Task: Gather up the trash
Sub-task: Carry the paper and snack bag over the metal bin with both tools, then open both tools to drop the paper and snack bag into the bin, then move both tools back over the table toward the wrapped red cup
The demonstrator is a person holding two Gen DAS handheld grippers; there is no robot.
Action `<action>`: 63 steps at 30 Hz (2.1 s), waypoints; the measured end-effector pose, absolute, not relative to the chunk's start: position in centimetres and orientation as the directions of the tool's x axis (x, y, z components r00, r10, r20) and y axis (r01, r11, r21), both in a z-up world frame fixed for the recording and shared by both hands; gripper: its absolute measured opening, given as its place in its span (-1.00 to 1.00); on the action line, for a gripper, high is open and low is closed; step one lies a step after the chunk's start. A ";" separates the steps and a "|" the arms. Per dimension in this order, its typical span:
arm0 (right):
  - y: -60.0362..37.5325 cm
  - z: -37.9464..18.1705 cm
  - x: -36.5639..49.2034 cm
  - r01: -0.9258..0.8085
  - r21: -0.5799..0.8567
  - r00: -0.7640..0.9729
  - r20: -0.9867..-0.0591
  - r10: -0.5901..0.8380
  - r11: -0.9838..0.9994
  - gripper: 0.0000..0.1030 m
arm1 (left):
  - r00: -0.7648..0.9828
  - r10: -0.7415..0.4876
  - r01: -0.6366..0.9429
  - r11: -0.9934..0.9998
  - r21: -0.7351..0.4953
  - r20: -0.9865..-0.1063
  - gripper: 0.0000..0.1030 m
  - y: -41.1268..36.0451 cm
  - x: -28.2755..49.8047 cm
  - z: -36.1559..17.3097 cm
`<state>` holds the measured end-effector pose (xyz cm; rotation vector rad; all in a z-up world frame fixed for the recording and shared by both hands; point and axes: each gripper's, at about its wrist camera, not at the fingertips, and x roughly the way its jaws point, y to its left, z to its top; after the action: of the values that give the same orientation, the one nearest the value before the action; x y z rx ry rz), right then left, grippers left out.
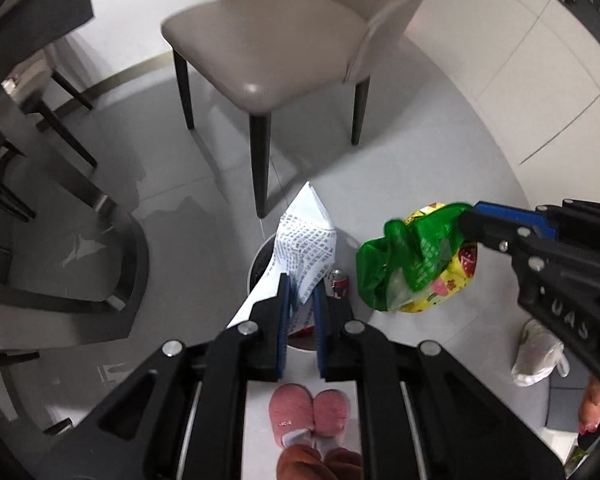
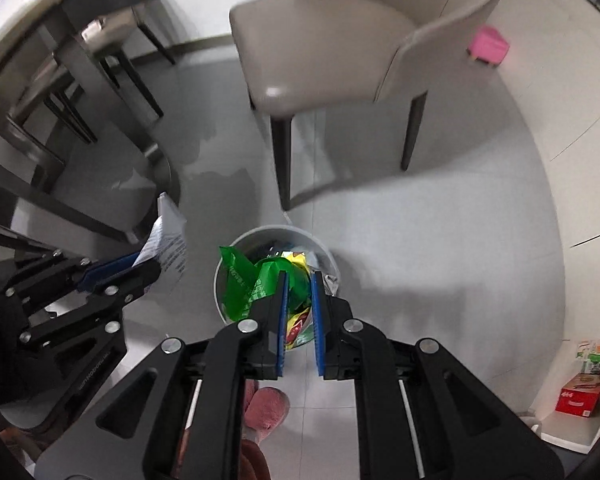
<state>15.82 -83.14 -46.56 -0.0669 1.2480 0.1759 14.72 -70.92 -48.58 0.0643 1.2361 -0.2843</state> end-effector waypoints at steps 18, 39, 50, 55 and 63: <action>-84.4 -52.0 15.3 -0.083 0.050 0.246 -0.967 0.069 0.995 -0.33 | 0.192 -0.202 0.320 0.938 -0.133 -0.960 -0.70 -72.2 16.7 -57.1; -82.9 -32.5 12.5 -0.126 0.044 0.393 -0.915 0.091 0.991 -0.04 | 0.337 -0.190 0.296 0.951 -0.088 -0.922 -0.13 -70.6 13.3 -36.3; -73.0 -18.2 9.0 -0.461 0.063 0.470 -0.829 0.304 0.885 0.04 | 0.486 -0.050 0.076 0.997 -0.015 -0.873 -0.13 -60.6 7.7 -21.4; -66.1 -14.5 8.9 -0.607 0.052 0.464 -0.787 0.406 0.793 0.05 | 0.538 0.051 -0.090 0.996 0.003 -0.842 -0.13 -53.3 4.8 -17.7; -51.9 -10.6 9.5 -0.743 0.007 0.439 -0.750 0.495 0.669 0.25 | 0.593 0.190 -0.270 0.962 0.029 -0.782 0.16 -40.3 3.4 -14.1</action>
<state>9.51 -51.91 -10.61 -0.3486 0.7996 0.7884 3.38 -40.28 -14.08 -0.0957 0.8971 0.2681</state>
